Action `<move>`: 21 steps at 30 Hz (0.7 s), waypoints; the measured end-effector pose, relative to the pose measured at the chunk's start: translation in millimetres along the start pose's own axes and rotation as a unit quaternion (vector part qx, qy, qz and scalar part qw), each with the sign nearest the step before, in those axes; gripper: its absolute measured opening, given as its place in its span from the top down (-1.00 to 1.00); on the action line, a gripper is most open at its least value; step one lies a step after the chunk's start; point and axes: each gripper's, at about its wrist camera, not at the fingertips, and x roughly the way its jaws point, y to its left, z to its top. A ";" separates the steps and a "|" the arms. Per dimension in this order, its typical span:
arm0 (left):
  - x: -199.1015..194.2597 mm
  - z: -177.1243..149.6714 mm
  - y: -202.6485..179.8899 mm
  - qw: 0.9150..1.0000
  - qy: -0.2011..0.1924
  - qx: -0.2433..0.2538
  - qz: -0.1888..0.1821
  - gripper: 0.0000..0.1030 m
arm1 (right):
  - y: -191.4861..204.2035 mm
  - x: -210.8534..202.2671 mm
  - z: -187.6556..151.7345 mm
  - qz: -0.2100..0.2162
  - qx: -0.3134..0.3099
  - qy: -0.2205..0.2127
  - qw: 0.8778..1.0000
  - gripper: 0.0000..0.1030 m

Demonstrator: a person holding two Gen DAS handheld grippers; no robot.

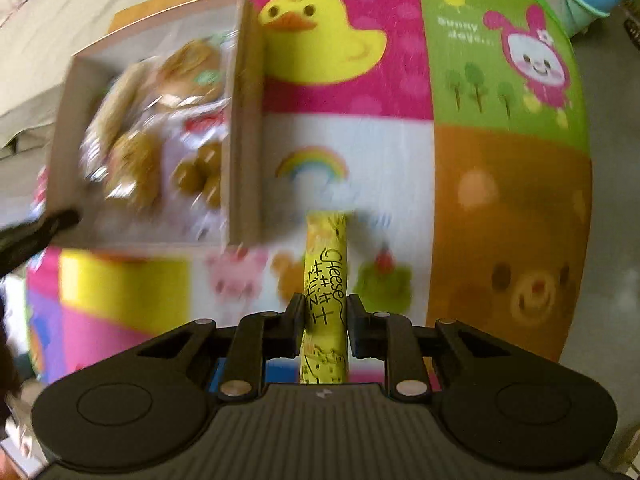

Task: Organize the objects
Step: 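Grasp the yellow cheese stick packet on the mat with the right tool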

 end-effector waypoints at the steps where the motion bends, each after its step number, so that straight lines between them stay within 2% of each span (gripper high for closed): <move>1: -0.2 0.0 0.1 1.000 0.001 0.003 -0.001 0.80 | 0.2 -8.9 -8.0 0.009 0.000 -0.002 1.000 0.59; 2: -0.8 -0.1 0.4 1.000 0.001 0.003 -0.002 0.80 | 0.7 -17.4 -15.0 0.021 0.002 -0.005 1.000 0.62; 3: -1.7 -0.5 0.3 1.000 0.002 0.003 -0.002 0.80 | 3.2 -24.1 -18.4 0.031 0.017 -0.009 0.999 0.77; 4: -2.0 -1.1 -0.3 1.000 0.001 0.005 0.000 0.80 | 4.3 -30.7 -22.6 0.039 0.016 -0.011 0.999 0.80; 9: -0.3 -1.1 -3.4 1.000 0.002 0.016 0.006 0.80 | 11.5 -60.4 -39.1 0.075 0.038 -0.039 0.996 0.80; 12: 0.2 2.1 -1.2 1.000 0.010 0.000 0.005 0.80 | 11.9 -59.1 -44.3 0.066 0.064 -0.043 0.995 0.78; 13: 0.9 3.2 -0.1 1.000 0.010 -0.001 0.003 0.80 | 10.3 -54.8 -45.1 0.057 0.071 -0.042 0.995 0.76; 15: 1.7 3.1 0.5 1.000 0.009 -0.005 0.004 0.80 | 9.9 -43.5 -48.3 0.050 0.060 -0.030 0.997 0.33; 17: 3.2 2.4 -0.8 1.000 0.008 -0.007 0.008 0.80 | 13.5 -30.4 -57.2 0.030 0.021 -0.030 0.999 0.12; 20: 7.0 2.1 -0.1 1.000 0.011 -0.008 0.008 0.80 | 20.3 0.7 -74.3 -0.002 -0.005 -0.005 1.000 0.12; 21: 6.9 2.3 -0.2 1.000 0.012 -0.009 0.008 0.80 | 21.3 10.9 -79.6 -0.004 0.012 0.003 1.000 0.12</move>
